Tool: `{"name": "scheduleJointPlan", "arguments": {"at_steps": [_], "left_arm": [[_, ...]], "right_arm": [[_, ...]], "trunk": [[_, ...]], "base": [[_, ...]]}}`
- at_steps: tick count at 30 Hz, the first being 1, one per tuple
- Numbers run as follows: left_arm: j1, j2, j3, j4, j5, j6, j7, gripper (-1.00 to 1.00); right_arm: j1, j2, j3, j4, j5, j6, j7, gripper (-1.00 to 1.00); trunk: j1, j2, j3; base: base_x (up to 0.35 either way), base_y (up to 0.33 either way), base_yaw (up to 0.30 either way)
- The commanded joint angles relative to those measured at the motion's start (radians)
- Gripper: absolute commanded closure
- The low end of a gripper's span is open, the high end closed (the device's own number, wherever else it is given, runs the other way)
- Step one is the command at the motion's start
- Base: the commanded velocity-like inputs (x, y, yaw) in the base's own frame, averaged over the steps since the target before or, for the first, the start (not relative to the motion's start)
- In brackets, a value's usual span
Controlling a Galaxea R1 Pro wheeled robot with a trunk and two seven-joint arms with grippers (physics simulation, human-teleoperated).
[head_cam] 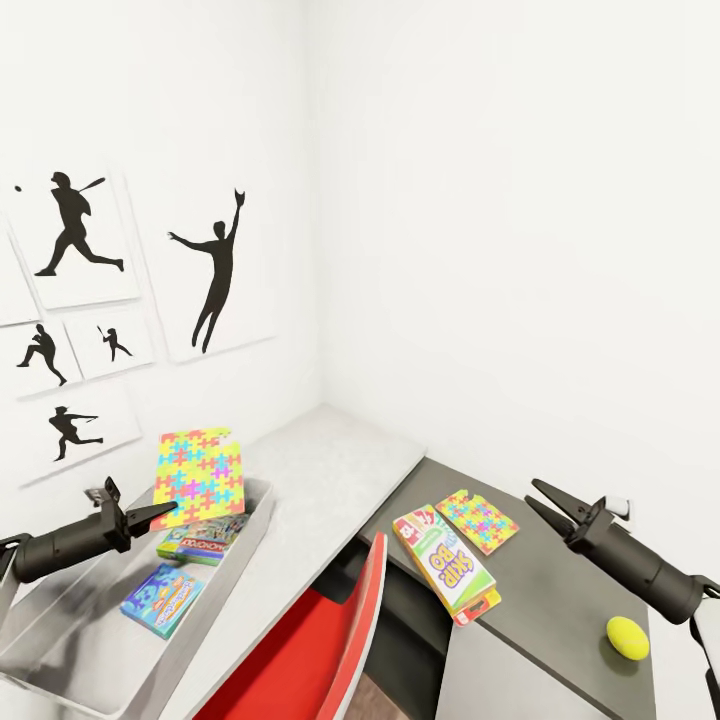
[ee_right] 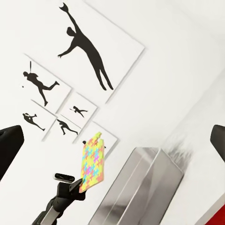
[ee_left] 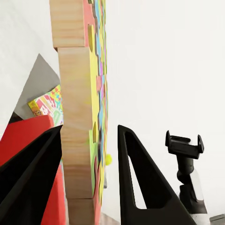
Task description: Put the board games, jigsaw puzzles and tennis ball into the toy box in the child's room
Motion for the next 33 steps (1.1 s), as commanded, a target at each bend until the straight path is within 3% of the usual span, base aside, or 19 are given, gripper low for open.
{"name": "scheduleJointPlan", "arguments": {"at_steps": [1, 4, 8, 11, 16, 21, 25, 33], "left_arm": [[-0.01, 0.022, -0.003, -0.01, -0.03, 0.01, -0.005, 1.0], [-0.022, 0.045, -0.005, -0.046, -0.113, 0.01, -0.005, 1.0], [-0.057, 0.05, -0.004, -0.074, -0.27, 0.009, -0.005, 1.0], [-0.076, 0.051, -0.004, -0.079, -0.361, -0.004, -0.005, 1.0], [-0.09, 0.052, -0.019, -0.08, -0.421, -0.042, -0.005, 1.0], [-0.094, 0.053, -0.066, -0.077, -0.555, -0.083, -0.005, 1.0], [-0.094, 0.053, -0.078, -0.073, -0.597, -0.155, -0.005, 1.0], [-0.094, 0.056, -0.107, -0.068, -0.611, -0.194, -0.005, 1.0]], "right_arm": [[-0.001, -0.002, -0.003, 0.0, 0.002, 0.004, 0.004, -1.0], [-0.001, -0.003, -0.004, -0.001, 0.002, 0.004, 0.009, -1.0], [-0.001, -0.004, -0.004, -0.001, 0.005, 0.003, 0.061, -1.0], [-0.001, -0.005, -0.004, -0.001, 0.007, 0.003, 0.082, -1.0], [-0.001, -0.005, -0.003, 0.0, 0.011, 0.002, 0.088, -1.0], [-0.001, -0.005, -0.003, 0.001, 0.013, -0.001, 0.088, -1.0], [-0.001, -0.005, -0.005, 0.013, 0.013, -0.005, 0.088, -1.0], [-0.001, -0.005, -0.005, 0.015, 0.013, -0.005, 0.088, -1.0]], "trunk": [[0.0, -0.001, -0.002], [0.0, -0.001, -0.002], [0.0, -0.001, -0.002], [0.0, -0.001, -0.002], [0.0, -0.001, -0.002], [0.0, -0.001, -0.002], [0.0, -0.001, -0.002], [0.0, -0.001, -0.002]], "base": [[0.0, 0.0, 0.0], [0.0, 0.0, 0.0], [0.0, 0.0, 0.0], [0.0, 0.0, 0.0], [0.0, 0.0, 0.0], [0.0, 0.0, 0.0], [0.0, 0.0, 0.0], [0.0, 0.0, 0.0]]}}
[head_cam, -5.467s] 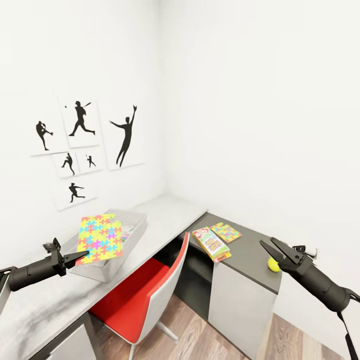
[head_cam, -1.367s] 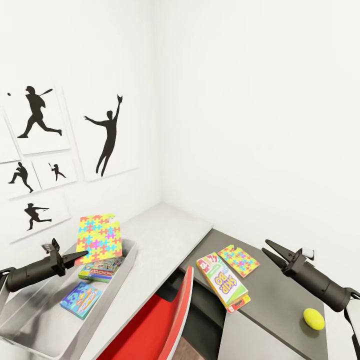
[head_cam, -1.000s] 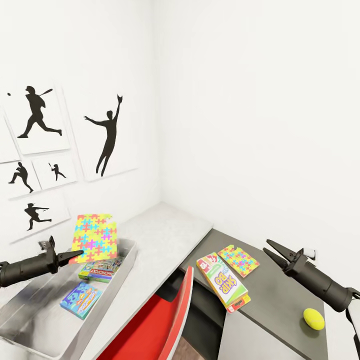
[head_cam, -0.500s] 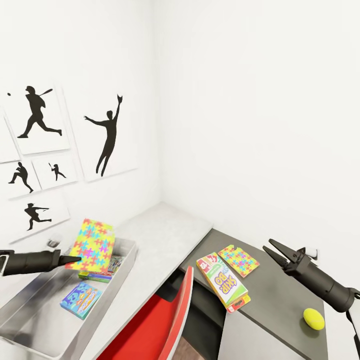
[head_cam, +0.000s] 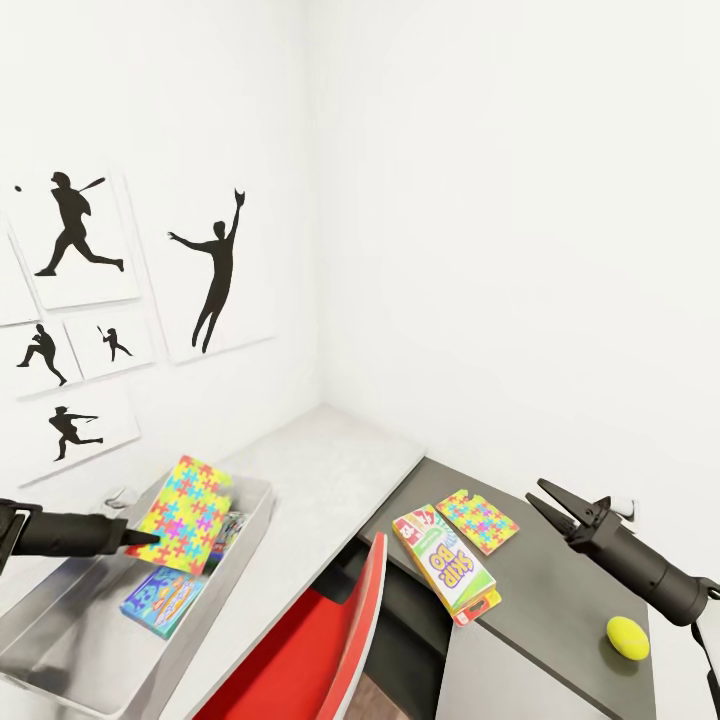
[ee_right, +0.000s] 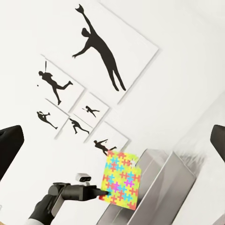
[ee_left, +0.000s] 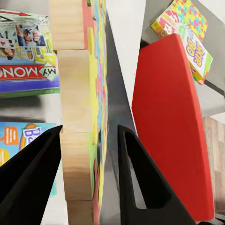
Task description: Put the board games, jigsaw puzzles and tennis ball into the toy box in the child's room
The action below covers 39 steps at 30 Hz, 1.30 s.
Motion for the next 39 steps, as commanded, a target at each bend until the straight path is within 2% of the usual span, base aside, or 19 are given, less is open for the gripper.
{"name": "scheduleJointPlan", "arguments": {"at_steps": [1, 5, 8, 27, 31, 32, 39], "left_arm": [[-0.001, 0.0, 0.002, 0.0, -0.022, 0.009, -0.009, 1.0], [-0.001, 0.0, 0.005, 0.0, -0.112, 0.007, -0.009, 1.0], [-0.001, 0.001, 0.004, 0.0, -0.135, 0.006, -0.009, 1.0], [-0.001, 0.001, 0.003, 0.0, -0.145, 0.005, -0.009, 1.0], [-0.001, -0.001, 0.002, 0.0, -0.145, -0.028, -0.009, 1.0], [-0.001, -0.001, 0.002, 0.0, -0.145, -0.035, -0.009, -1.0], [-0.001, -0.002, 0.003, 0.0, -0.145, -0.047, -0.009, -1.0]], "right_arm": [[-0.001, 0.0, -0.001, 0.0, 0.002, 0.004, 0.004, -1.0], [-0.001, 0.0, -0.001, 0.0, 0.002, 0.004, 0.004, -1.0], [-0.001, 0.0, -0.001, 0.0, 0.002, 0.004, 0.004, -1.0], [-0.001, 0.0, -0.001, 0.0, 0.002, 0.004, 0.004, -1.0], [-0.001, -0.001, -0.001, 0.0, 0.002, 0.004, 0.004, -1.0], [-0.001, -0.001, -0.001, 0.0, 0.002, 0.004, 0.004, -1.0], [-0.001, 0.0, -0.001, 0.0, 0.002, 0.004, 0.004, -1.0]], "trunk": [[0.0, -0.001, -0.002], [0.0, -0.001, -0.002], [0.0, -0.001, -0.002], [0.0, -0.001, -0.002], [0.0, -0.001, -0.002], [0.0, -0.001, -0.002], [0.0, -0.001, -0.002]], "base": [[0.0, 0.0, 0.0], [0.0, 0.0, 0.0], [0.0, 0.0, 0.0], [0.0, 0.0, 0.0], [0.0, 0.0, 0.0], [0.0, 0.0, 0.0], [0.0, 0.0, 0.0]]}}
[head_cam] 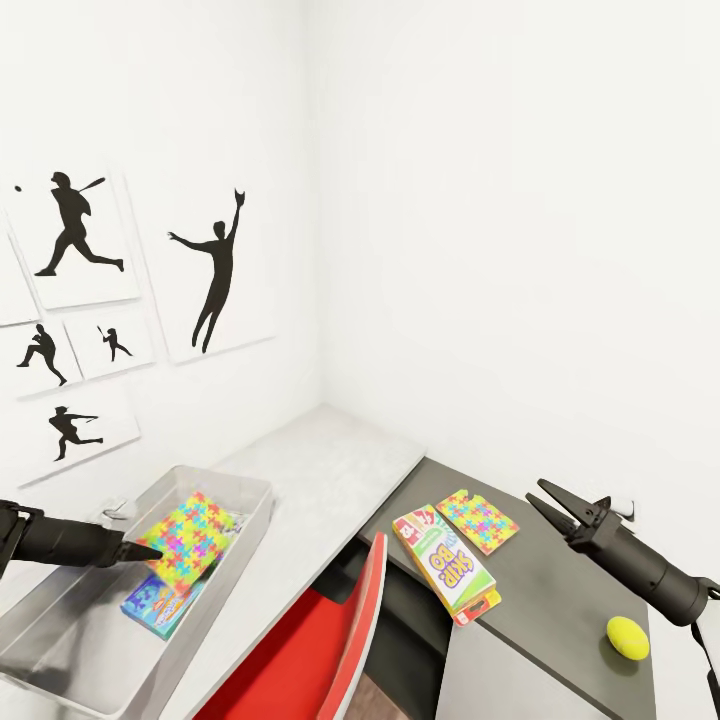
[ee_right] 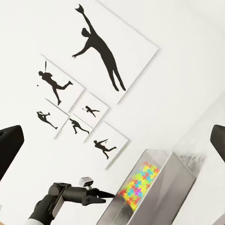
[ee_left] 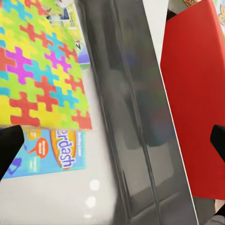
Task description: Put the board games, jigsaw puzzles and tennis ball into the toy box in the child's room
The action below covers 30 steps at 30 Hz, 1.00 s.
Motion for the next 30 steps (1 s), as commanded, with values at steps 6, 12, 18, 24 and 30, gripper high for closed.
{"name": "scheduleJointPlan", "arguments": {"at_steps": [6, 12, 18, 24, 30], "left_arm": [[-0.001, 0.003, 0.006, -0.001, -0.01, 0.012, -0.009, -1.0], [-0.001, 0.06, 0.02, -0.002, 0.003, 0.013, -0.009, -1.0], [0.0, 0.083, 0.074, -0.011, 0.124, 0.019, -0.009, -1.0], [0.008, 0.084, 0.074, -0.014, 0.387, 0.11, -0.009, -1.0], [0.022, 0.076, 0.073, -0.014, 0.628, 0.138, -0.009, -1.0]], "right_arm": [[-0.001, 0.0, -0.001, 0.0, 0.002, 0.003, 0.004, -1.0], [-0.001, 0.0, -0.001, 0.0, 0.002, 0.003, 0.004, -1.0], [-0.001, 0.0, -0.001, 0.0, 0.002, 0.003, 0.004, -1.0], [-0.001, 0.0, -0.002, 0.0, 0.002, 0.003, 0.004, -1.0], [-0.001, 0.0, -0.012, 0.0, 0.0, 0.003, 0.006, -1.0]], "trunk": [[0.0, -0.001, -0.002], [0.0, -0.001, -0.002], [0.0, -0.001, -0.002], [0.0, -0.001, -0.002], [0.0, -0.001, 0.0]], "base": [[0.0, 0.0, 0.0], [0.0, 0.0, 0.0], [0.0, 0.0, 0.0], [0.0, 0.0, 0.0], [-0.056, -0.007, -0.015]]}}
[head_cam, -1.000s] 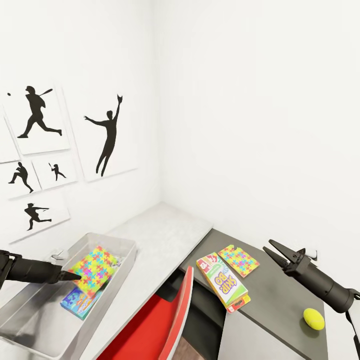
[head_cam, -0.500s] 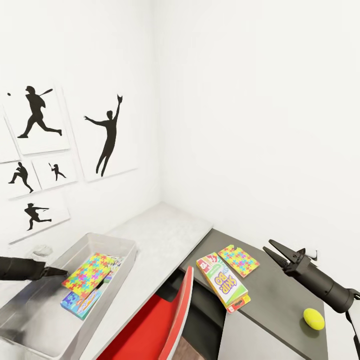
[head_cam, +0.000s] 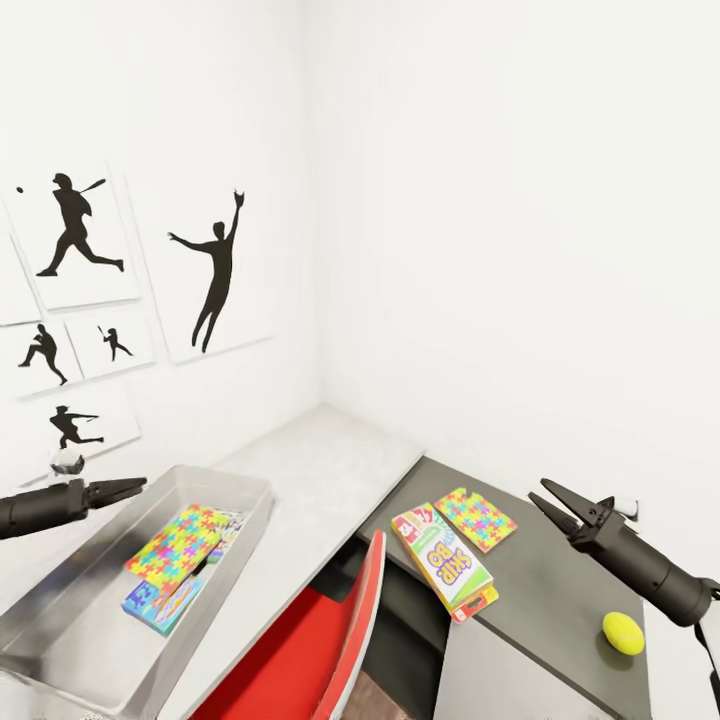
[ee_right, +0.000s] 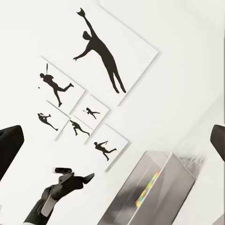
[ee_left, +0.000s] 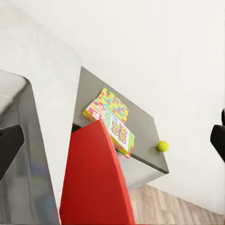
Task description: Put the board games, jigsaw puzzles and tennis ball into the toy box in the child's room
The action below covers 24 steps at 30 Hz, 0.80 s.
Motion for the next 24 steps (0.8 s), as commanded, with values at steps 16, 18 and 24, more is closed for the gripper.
{"name": "scheduleJointPlan", "arguments": {"at_steps": [16, 18, 24], "left_arm": [[0.122, 0.001, -0.01, 0.003, 0.256, 0.014, -0.006, -1.0], [0.125, 0.004, -0.008, 0.004, 0.273, 0.014, -0.006, -1.0], [0.129, 0.015, -0.007, 0.003, 0.328, 0.038, -0.006, -1.0]], "right_arm": [[-0.001, 0.008, -0.01, -0.003, 0.003, 0.003, 0.005, -1.0], [-0.001, 0.008, -0.01, -0.003, 0.003, -0.002, 0.005, -1.0], [-0.001, 0.008, -0.006, -0.003, 0.003, -0.045, 0.005, -1.0]], "trunk": [[0.0, -0.001, 0.02], [0.0, -0.001, 0.023], [-0.011, 0.02, 0.041]], "base": [[-0.107, -0.159, -0.142], [-0.011, -0.02, -0.153], [-0.003, -0.006, -0.153]]}}
